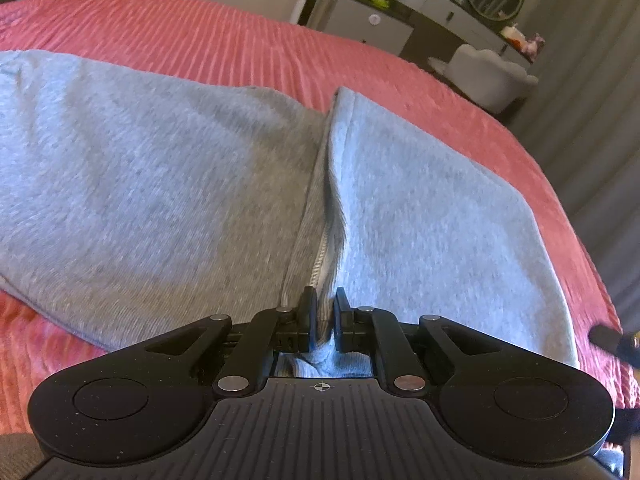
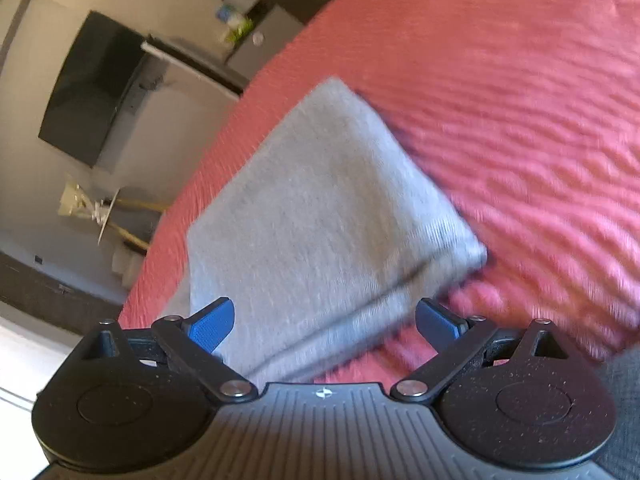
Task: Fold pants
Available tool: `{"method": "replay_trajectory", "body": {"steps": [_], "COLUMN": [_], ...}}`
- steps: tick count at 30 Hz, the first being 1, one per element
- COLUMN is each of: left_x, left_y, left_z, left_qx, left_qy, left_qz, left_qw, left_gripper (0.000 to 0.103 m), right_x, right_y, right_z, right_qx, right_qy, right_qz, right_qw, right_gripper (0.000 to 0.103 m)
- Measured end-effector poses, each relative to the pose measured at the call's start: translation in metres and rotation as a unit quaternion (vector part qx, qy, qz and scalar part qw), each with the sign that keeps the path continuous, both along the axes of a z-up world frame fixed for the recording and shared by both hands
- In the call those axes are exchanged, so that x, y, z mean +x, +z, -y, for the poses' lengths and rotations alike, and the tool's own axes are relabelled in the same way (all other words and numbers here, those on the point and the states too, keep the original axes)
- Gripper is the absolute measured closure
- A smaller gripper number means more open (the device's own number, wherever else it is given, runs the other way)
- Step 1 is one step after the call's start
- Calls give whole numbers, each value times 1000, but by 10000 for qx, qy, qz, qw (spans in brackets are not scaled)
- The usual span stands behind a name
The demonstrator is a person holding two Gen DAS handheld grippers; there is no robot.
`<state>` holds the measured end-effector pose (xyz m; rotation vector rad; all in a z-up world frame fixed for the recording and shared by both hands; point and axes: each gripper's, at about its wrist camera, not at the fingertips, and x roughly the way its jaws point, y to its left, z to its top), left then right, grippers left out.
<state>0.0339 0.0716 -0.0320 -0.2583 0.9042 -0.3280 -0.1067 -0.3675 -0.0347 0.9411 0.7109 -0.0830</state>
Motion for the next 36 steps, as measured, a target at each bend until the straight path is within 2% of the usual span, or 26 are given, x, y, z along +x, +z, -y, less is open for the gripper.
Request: {"method": "replay_trajectory", "body": {"steps": [3, 6, 8, 16, 18, 21, 23, 25, 30, 33, 36], "left_x": [-4, -7, -6, -5, -5, -5, -5, -5, -5, -5, -6], "left_y": [3, 3, 2, 1, 1, 1, 0, 0, 0, 0, 0], "left_z": [4, 7, 8, 7, 8, 10, 10, 11, 11, 12, 14], "left_qx": [173, 324, 369, 353, 389, 433, 456, 459, 465, 503, 562], "left_qy": [-11, -55, -66, -60, -69, -86, -98, -99, -107, -131, -156], "left_qz": [48, 118, 117, 80, 88, 99, 106, 105, 110, 128, 155], "left_qw": [9998, 9994, 9992, 9993, 9992, 9990, 9989, 9988, 9988, 9986, 9982], "left_gripper": [92, 92, 92, 92, 92, 91, 91, 91, 90, 89, 89], "right_x": [8, 7, 7, 20, 16, 1, -1, 3, 18, 25, 23], "right_y": [-9, -30, -35, -32, -31, -23, -25, -27, -22, -18, -18], "right_z": [5, 14, 17, 7, 10, 18, 21, 15, -7, -15, -13], "right_qx": [165, 1002, 1165, 851, 949, 662, 832, 790, 172, -154, -184], "right_qy": [-244, -430, -454, 140, 15, -644, -778, -568, 110, 251, 191], "right_qz": [-18, -19, -8, -125, -41, 263, 288, 142, -180, -334, -338], "right_qw": [9996, 9940, 9921, 9962, 9955, 9954, 9931, 9952, 9996, 9990, 9991], "right_gripper": [6, 6, 6, 6, 6, 6, 6, 6, 6, 6, 6]}}
